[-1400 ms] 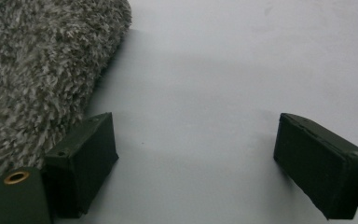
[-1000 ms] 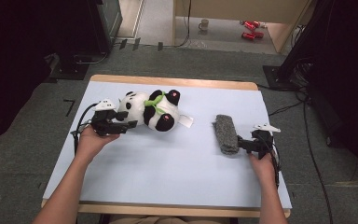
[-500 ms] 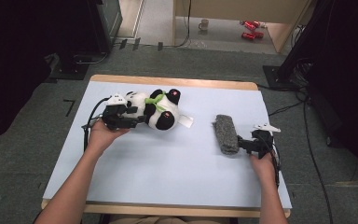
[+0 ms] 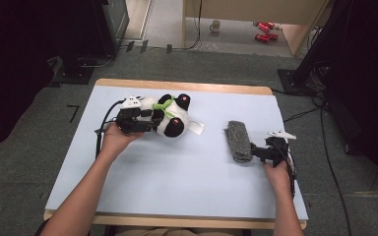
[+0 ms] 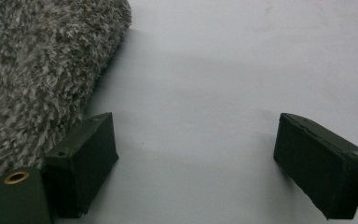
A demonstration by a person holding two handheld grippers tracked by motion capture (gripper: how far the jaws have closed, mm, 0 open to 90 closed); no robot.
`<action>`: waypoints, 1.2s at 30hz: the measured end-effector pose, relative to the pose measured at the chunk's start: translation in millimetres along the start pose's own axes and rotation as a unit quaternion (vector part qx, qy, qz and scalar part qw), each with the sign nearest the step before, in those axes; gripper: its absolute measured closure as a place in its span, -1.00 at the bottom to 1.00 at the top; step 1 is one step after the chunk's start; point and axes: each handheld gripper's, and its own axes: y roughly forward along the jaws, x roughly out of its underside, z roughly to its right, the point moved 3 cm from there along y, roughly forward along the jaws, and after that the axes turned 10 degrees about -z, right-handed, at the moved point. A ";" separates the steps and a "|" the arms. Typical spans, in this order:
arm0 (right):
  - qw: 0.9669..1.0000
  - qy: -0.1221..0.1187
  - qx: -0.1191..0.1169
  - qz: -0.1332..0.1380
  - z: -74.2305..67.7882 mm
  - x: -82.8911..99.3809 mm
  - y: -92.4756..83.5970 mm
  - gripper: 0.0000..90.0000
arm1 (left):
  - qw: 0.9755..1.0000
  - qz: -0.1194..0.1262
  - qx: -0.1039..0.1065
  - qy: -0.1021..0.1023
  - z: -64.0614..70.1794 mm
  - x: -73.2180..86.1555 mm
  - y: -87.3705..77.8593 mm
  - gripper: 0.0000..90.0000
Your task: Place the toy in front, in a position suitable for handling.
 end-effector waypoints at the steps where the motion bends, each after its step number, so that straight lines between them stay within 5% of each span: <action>1: 1.000 0.000 0.000 0.000 0.0 0.0 0.0 -0.72 | 1.000 -0.004 0.000 0.003 0.7 0.1 3.3 -0.01; 6: 1.000 0.000 0.000 0.000 0.1 0.0 0.0 -0.72 | 0.999 -0.004 -0.031 0.012 2.3 -0.1 11.1 0.21; 12: 1.000 0.000 0.000 0.000 -0.1 -0.1 -0.1 -0.72 | 1.000 -0.006 -0.015 -0.024 1.4 5.5 11.7 0.60; 18: 1.000 0.000 0.000 -0.001 0.0 -0.1 -0.1 -0.72 | 0.999 -0.008 -0.006 -0.047 9.3 3.0 4.6 0.71; 30: 1.000 0.001 0.000 -0.002 -0.2 -0.4 -0.2 -0.72 | 0.998 -0.020 0.002 -0.064 76.2 13.3 -11.1 0.70; 36: 1.000 -0.001 -0.004 -0.020 2.9 -4.6 -2.3 -0.61 | 0.997 -0.019 0.029 -0.067 104.8 17.7 -10.6 0.69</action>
